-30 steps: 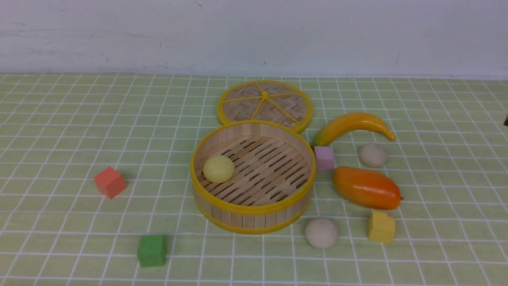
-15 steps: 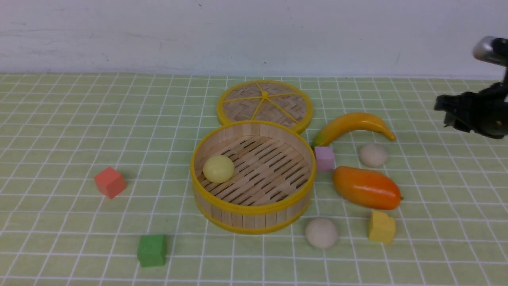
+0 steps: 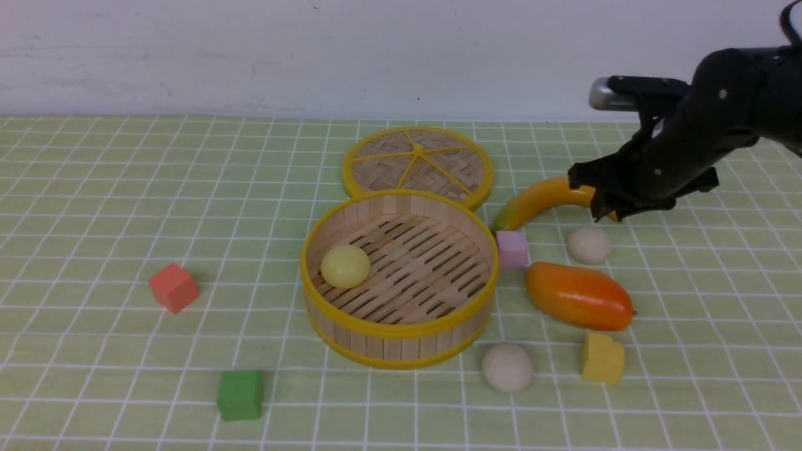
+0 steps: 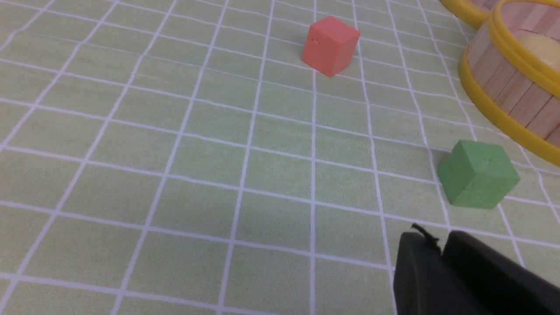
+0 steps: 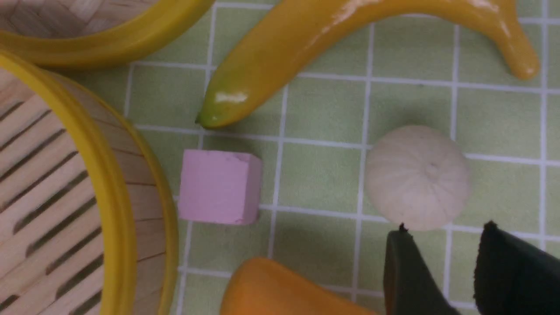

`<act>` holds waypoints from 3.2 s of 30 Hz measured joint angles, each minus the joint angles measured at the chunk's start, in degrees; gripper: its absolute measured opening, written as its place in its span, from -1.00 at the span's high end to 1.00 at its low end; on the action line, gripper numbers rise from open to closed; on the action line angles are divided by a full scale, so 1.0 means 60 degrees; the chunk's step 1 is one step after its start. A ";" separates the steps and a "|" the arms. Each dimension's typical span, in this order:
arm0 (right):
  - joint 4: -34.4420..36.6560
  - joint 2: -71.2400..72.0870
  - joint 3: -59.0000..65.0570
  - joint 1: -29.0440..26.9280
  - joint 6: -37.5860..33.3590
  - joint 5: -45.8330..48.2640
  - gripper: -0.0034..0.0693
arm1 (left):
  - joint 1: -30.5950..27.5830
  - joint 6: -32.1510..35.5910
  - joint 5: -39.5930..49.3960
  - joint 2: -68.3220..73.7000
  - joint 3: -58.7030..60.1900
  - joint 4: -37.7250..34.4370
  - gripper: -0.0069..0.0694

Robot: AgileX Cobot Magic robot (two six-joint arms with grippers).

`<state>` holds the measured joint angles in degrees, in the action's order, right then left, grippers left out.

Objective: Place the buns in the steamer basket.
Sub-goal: Use the right arm to grab a steamed stuffed bun, then use the right arm to put the steamed stuffed bun into the steamer

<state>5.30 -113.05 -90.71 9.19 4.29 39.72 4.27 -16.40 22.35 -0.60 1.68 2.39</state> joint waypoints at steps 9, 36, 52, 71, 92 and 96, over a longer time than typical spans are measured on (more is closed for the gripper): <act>-0.0490 -0.0799 -0.0031 -0.0096 0.0162 -0.0449 0.24 | 0.0000 0.0000 0.0000 0.0000 0.0000 0.0000 0.60; -0.0747 -0.1363 -0.0048 -0.0105 0.0220 -0.1872 0.24 | 0.0000 0.0000 0.0000 0.0000 0.0000 0.0000 0.54; -0.0722 -0.1295 -0.0048 -0.0105 0.0248 -0.1719 0.93 | 0.0000 0.0000 0.0000 0.0000 0.0000 0.0000 0.49; 0.1439 0.0118 -0.0048 0.1219 -0.0882 -0.1384 0.93 | 0.0000 0.0000 0.0000 0.0000 0.0000 0.0000 0.44; 0.2326 -0.1192 -0.0039 0.2656 -0.1888 -0.3637 0.73 | 0.0000 0.0000 -0.0009 0.0000 0.0000 0.0000 0.40; 0.2295 -0.1085 -0.0039 0.2656 -0.1888 -0.3621 0.50 | 0.0000 0.0000 -0.0009 0.0000 0.0000 0.0000 0.39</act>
<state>19.07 -119.56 -90.94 25.13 -7.04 18.00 4.27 -16.40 22.29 -0.60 1.68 2.39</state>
